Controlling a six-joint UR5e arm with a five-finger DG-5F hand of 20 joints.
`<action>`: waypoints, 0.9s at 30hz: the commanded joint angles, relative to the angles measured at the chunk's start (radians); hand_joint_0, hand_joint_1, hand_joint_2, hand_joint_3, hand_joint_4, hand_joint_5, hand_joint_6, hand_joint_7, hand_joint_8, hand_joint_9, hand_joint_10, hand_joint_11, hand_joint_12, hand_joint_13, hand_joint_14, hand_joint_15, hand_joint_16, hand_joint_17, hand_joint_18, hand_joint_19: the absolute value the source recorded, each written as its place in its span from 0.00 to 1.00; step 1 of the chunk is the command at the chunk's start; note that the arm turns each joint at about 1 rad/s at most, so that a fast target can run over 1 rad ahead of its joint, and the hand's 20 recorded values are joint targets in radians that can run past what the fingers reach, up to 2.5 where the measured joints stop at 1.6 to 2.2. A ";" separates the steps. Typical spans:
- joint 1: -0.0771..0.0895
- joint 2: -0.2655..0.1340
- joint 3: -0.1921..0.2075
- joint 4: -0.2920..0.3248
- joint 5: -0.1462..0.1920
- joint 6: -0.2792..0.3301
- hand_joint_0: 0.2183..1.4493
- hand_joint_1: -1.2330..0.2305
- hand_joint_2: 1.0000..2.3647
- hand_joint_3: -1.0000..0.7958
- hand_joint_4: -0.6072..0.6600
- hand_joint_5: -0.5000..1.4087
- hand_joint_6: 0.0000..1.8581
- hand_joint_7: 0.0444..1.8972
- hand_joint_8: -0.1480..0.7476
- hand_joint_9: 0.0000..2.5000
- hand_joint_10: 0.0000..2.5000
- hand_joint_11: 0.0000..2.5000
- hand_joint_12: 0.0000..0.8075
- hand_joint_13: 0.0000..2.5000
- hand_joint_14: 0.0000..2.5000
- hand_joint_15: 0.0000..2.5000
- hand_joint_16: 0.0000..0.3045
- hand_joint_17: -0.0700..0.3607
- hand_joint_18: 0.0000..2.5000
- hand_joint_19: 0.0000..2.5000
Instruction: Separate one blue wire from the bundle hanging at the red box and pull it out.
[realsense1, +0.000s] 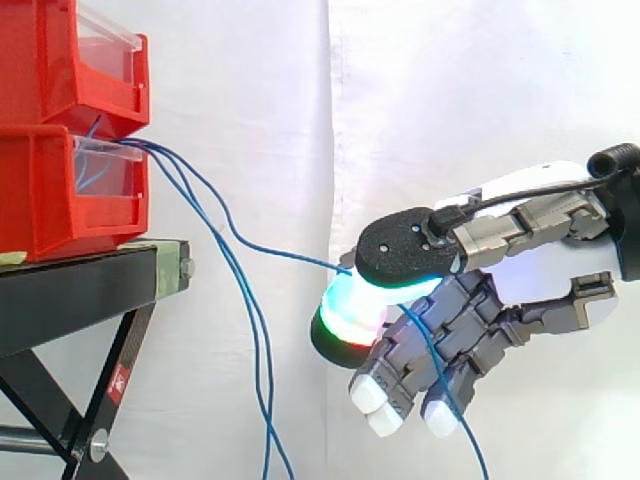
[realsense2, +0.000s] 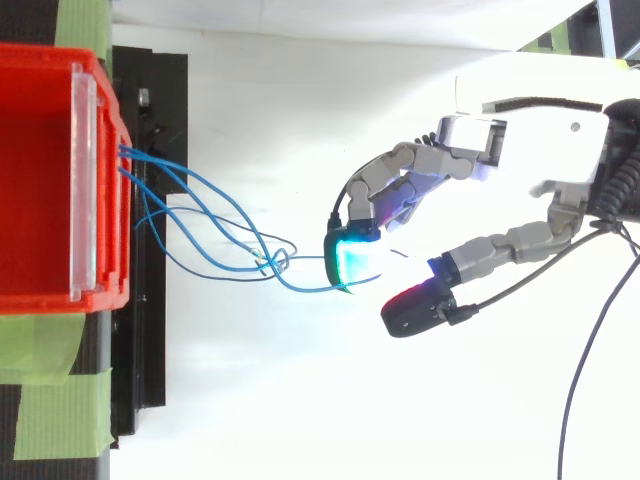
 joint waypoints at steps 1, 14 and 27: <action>0.000 0.000 0.000 0.000 0.000 0.000 0.24 0.27 0.18 0.51 0.31 0.23 0.47 0.55 0.53 0.30 0.00 0.14 0.60 0.26 0.00 0.19 0.22 0.51 0.31 0.17; 0.000 0.000 0.000 0.000 0.000 0.000 0.23 0.27 0.18 0.50 0.31 0.22 0.47 0.54 0.51 0.29 0.00 0.13 0.59 0.25 0.00 0.18 0.22 0.51 0.32 0.17; 0.000 0.000 0.000 0.000 0.000 0.000 0.23 0.28 0.18 0.50 0.30 0.22 0.47 0.54 0.49 0.28 0.00 0.12 0.58 0.26 0.00 0.19 0.21 0.50 0.32 0.16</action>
